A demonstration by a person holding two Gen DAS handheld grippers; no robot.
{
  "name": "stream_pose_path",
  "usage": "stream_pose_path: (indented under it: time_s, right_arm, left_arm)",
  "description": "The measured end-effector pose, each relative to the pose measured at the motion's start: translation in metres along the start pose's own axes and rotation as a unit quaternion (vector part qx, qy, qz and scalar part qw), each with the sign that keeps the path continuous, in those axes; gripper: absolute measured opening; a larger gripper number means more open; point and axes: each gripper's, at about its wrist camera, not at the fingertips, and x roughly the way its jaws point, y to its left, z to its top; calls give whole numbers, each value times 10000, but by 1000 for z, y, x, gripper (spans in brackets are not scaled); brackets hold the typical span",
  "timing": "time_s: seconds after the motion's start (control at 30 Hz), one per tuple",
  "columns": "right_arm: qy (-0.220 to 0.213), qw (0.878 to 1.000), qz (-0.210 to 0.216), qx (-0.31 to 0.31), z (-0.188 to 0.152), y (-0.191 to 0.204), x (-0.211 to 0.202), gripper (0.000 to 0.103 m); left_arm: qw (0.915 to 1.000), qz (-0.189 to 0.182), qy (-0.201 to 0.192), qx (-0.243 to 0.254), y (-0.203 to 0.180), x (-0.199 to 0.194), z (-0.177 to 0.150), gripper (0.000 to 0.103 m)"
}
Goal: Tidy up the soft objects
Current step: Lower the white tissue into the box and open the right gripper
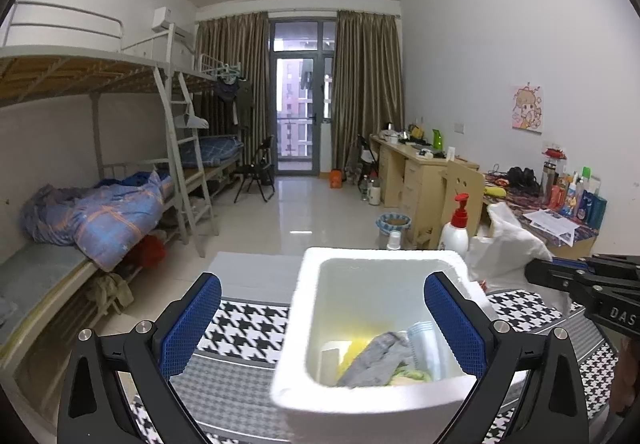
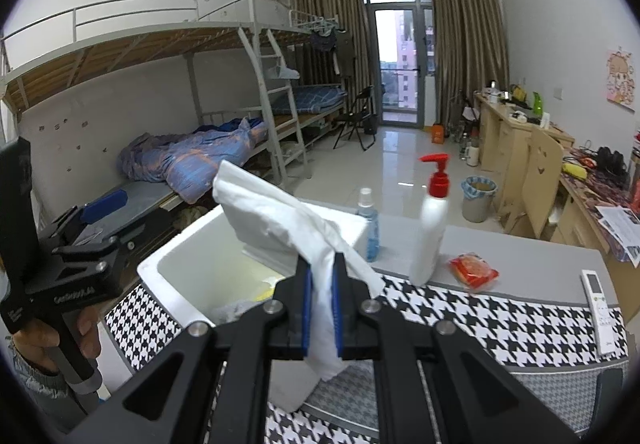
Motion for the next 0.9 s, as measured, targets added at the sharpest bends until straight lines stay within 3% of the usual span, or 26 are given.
stream_pose_path:
  time_s: [0.33,0.8,0.83,0.87,0.9]
  right_arm:
    - [155,9997,177,-105,6,22,19,12]
    - [571,9969,534,-46,9,39,54,15]
    - [608,9968,528,-9,8,38,56,26]
    - [605,9967,539,22,7,38,56,47]
    - [575,9969,538,42,7,39,56,58]
  left_arm:
    - [9995,252,-200,31,14,-17,-5,102]
    - [9993,300,-217,-16,22,-26,-15,102]
    - [9993,300,-220,-29,22,-26,-15,102]
    - [9994,287,-215,-30,22,-26,-15,102]
    - [9994,282,-209,-26,23,-26,-16,102]
